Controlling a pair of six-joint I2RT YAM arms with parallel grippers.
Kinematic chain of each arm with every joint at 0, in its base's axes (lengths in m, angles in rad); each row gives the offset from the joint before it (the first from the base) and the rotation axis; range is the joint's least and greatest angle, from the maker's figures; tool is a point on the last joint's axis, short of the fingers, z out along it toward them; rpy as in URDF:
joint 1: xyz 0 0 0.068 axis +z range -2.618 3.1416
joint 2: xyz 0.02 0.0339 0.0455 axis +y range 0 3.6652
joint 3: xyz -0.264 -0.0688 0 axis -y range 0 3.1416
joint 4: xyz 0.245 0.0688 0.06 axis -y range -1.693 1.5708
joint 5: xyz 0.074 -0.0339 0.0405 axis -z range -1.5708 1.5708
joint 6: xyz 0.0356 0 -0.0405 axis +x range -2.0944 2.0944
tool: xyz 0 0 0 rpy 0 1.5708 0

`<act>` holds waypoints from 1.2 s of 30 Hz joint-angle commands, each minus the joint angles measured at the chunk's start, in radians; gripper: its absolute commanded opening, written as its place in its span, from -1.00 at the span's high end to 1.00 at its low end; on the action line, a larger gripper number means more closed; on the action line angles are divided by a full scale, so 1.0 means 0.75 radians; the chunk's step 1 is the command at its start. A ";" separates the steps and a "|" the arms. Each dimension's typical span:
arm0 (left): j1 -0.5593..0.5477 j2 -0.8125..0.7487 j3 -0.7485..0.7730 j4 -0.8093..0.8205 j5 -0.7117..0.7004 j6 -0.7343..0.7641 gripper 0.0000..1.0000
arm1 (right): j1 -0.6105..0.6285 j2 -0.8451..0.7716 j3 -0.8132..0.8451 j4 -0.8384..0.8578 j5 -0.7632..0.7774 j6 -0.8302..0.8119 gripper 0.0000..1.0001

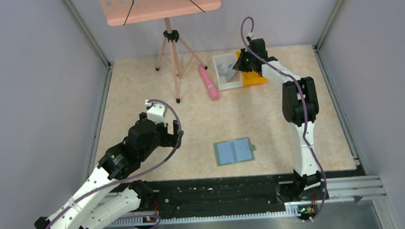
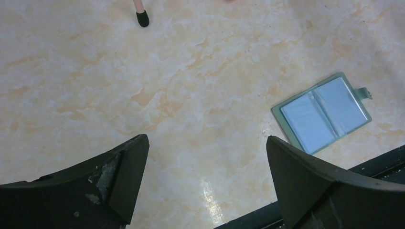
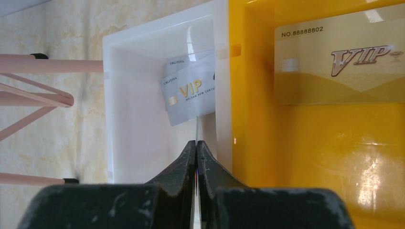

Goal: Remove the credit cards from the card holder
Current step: Place the credit card in the storage box.

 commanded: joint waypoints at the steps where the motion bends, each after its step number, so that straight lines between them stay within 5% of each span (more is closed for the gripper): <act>1: 0.001 -0.014 -0.007 0.055 -0.017 0.000 -0.98 | 0.019 0.022 0.071 0.056 -0.039 0.050 1.00; 36: 0.002 -0.029 -0.011 0.068 -0.063 -0.001 -0.98 | -0.030 -0.005 0.021 0.217 -0.143 0.137 1.00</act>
